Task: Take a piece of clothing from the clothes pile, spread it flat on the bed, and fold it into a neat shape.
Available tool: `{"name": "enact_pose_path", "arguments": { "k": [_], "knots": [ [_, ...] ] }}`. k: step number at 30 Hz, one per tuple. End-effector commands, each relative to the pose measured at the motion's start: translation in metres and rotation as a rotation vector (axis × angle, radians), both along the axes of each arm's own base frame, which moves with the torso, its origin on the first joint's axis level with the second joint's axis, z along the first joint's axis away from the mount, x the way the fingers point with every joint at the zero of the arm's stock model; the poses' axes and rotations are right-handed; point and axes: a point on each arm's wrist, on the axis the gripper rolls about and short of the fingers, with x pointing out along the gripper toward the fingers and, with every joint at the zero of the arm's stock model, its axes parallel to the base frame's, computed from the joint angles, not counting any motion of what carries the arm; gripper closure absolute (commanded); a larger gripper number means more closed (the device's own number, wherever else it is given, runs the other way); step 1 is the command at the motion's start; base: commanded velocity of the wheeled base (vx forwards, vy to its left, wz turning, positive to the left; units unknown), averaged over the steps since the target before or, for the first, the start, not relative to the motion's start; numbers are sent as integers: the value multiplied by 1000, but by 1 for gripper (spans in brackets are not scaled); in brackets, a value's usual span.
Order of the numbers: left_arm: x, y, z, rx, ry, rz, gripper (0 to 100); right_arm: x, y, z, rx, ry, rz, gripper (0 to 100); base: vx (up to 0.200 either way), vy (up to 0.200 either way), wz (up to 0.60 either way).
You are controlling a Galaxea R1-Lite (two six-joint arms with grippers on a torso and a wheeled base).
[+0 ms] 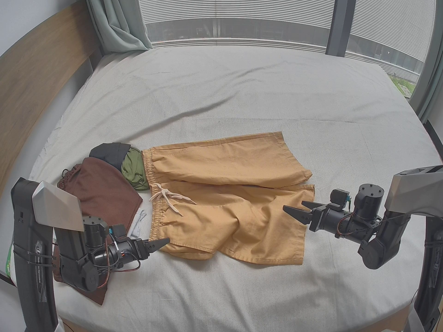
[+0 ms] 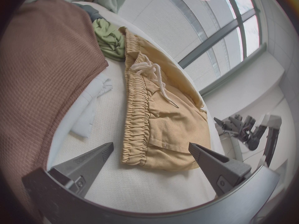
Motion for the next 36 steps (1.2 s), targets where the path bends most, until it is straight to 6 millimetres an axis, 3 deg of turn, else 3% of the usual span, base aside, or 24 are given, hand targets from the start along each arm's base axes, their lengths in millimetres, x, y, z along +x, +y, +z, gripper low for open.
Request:
{"name": "enact_pose_path", "arguments": {
  "k": [1, 14, 25, 26, 36],
  "knots": [
    [3, -8, -1, -57, 43, 8, 0, 0, 1, -4, -4, 9, 2, 0, 0, 0, 0],
    [6, -7, 16, -130, 44, 39, 0, 0, 1, -7, -6, 18, 0, 0, 0, 0, 0],
    [5, -7, 14, -126, 50, 37, 0, 0, 1, -7, -6, 18, 0, 0, 0, 0, 0],
    [5, -8, 14, -125, 50, 35, 100, 0, 1, -7, -6, 18, 0, 0, 0, 0, 0],
    [8, -4, 16, -124, 36, 45, 100, 0, 0, -7, -7, 21, 0, 0, 0, 0, 0]
  ]
}}
